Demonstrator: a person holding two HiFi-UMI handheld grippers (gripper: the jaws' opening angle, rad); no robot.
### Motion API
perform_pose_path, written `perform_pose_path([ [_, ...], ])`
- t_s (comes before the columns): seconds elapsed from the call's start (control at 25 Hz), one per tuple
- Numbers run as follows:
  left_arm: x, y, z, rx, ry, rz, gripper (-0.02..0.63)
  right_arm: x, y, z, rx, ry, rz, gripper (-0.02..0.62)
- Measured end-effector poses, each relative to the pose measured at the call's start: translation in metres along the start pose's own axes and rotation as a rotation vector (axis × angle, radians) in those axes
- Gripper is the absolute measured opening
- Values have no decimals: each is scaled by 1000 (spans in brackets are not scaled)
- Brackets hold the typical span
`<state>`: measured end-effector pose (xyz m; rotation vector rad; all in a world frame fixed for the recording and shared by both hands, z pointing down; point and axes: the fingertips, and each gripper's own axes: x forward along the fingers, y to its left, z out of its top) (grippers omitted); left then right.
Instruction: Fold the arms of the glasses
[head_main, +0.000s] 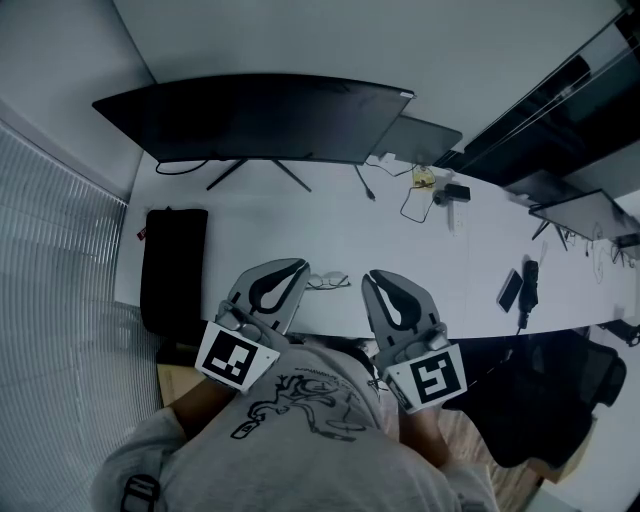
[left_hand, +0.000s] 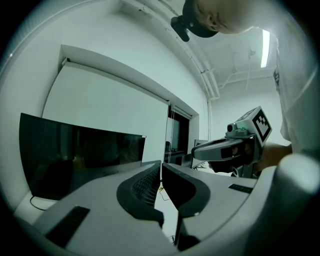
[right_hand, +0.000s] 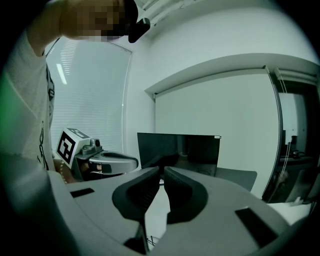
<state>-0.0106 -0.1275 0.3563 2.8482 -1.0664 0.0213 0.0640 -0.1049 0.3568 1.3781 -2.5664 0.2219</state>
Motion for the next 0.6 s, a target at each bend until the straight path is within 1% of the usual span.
perform_pose_path([
  [0.16, 1, 3, 0, -7, 0, 2, 31, 7, -2, 14, 14, -71, -13, 35],
  [0.32, 1, 6, 0, 1, 1, 3, 31, 9, -3, 15, 15, -67, -14, 35],
  [0.6, 3, 8, -3, -13, 8, 10, 31, 11, -6, 15, 16, -66, -10, 34],
])
